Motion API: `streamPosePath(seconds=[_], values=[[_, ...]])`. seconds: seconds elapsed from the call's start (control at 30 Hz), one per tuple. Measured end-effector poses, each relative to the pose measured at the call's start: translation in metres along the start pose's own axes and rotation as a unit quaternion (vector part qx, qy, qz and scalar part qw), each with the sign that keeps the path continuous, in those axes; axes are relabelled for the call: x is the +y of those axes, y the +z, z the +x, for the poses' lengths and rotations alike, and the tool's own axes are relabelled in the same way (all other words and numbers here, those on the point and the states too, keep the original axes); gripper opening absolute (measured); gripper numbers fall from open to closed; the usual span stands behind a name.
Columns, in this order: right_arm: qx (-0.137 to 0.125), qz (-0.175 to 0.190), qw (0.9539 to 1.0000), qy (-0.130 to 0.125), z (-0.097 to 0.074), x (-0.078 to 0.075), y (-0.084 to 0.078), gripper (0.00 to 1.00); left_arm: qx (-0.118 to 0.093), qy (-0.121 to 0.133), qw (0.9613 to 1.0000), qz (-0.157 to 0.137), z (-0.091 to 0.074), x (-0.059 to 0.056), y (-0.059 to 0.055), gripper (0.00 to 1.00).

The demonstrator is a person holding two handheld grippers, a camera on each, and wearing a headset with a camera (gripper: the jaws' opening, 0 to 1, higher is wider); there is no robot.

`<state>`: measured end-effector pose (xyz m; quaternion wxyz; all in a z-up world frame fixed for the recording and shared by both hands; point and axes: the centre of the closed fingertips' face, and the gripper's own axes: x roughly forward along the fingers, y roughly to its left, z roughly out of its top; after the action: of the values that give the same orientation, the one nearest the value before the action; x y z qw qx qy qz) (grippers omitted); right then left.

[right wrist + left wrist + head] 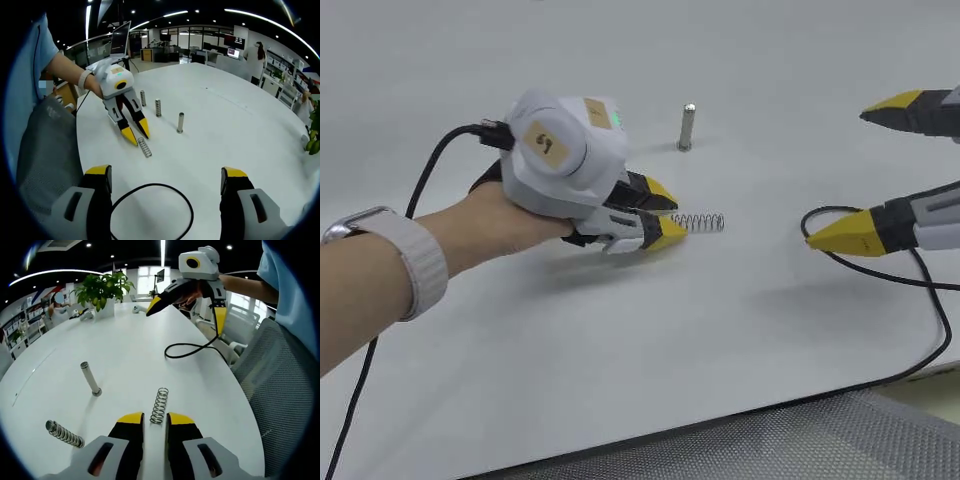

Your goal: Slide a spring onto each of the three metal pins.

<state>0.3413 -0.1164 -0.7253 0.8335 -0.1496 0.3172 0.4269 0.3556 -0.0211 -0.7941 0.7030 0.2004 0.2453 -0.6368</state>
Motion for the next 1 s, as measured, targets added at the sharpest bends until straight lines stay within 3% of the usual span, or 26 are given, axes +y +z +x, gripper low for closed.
streamPosePath(seconds=[0.5, 0.83, 1.0], values=[[0.000, -0.002, 1.0000, 0.000, 0.0001, 0.0004, -0.0005, 0.88, 0.016, -0.006, 0.9998, 0.010, 0.0036, -0.0006, -0.0040, 0.03], [0.004, -0.004, 1.0000, 0.002, 0.0007, 0.0036, -0.0036, 0.88, 0.012, -0.002, 0.9999, 0.002, 0.0043, -0.0004, -0.0024, 0.03], [0.003, -0.004, 1.0000, 0.003, 0.0011, 0.0043, -0.0025, 0.88, 0.008, 0.002, 1.0000, -0.002, 0.0026, 0.0055, -0.0029, 0.02]])
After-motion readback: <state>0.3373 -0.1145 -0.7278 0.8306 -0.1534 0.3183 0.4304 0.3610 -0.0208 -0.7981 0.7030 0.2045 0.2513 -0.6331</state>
